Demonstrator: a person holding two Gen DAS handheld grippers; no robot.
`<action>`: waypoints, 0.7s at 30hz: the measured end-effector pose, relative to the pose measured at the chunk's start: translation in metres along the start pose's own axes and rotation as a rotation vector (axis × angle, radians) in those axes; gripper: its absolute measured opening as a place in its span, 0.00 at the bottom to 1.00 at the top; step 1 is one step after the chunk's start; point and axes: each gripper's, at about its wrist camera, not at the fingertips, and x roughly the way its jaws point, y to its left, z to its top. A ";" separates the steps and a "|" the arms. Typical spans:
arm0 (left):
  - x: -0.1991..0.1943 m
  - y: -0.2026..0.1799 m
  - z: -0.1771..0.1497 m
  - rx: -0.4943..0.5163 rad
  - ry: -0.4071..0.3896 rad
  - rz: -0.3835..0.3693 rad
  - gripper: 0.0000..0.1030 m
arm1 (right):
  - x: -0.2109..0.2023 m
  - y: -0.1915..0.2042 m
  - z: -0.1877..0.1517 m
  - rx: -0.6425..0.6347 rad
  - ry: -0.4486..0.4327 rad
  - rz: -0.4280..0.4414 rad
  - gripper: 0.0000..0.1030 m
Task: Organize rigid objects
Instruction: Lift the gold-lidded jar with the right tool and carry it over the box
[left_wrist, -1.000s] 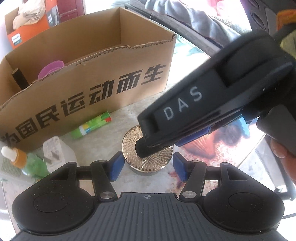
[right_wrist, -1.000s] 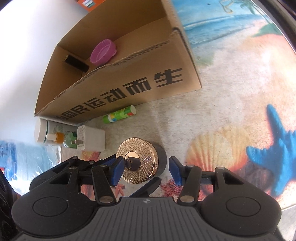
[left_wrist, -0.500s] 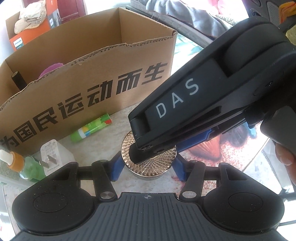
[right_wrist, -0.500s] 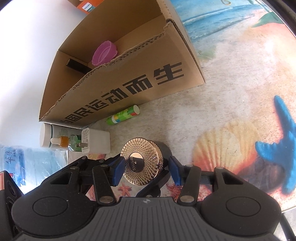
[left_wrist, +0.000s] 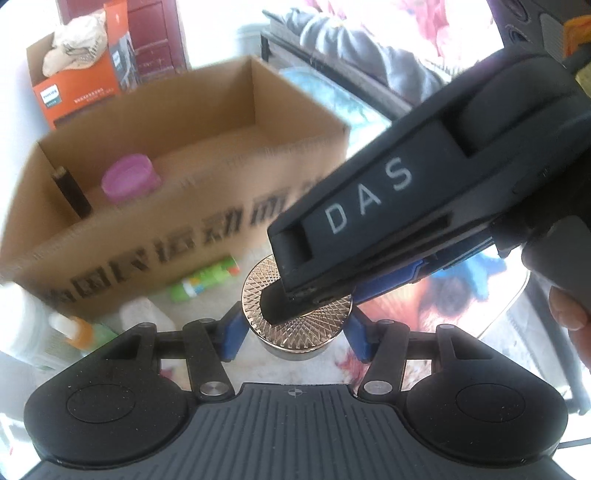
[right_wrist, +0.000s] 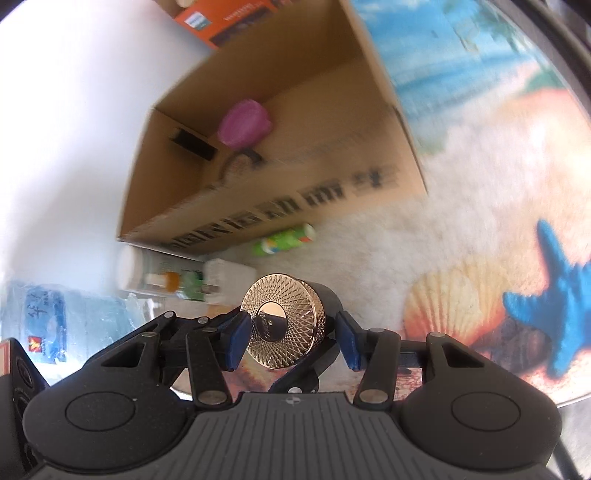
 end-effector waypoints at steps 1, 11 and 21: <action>-0.007 0.001 0.004 -0.003 -0.008 0.002 0.54 | -0.007 0.007 0.002 -0.014 -0.008 -0.002 0.52; -0.054 0.039 0.078 -0.048 -0.137 0.062 0.54 | -0.061 0.074 0.067 -0.132 -0.149 0.031 0.52; -0.004 0.087 0.115 -0.144 -0.036 0.119 0.54 | 0.002 0.073 0.152 -0.146 0.020 0.106 0.52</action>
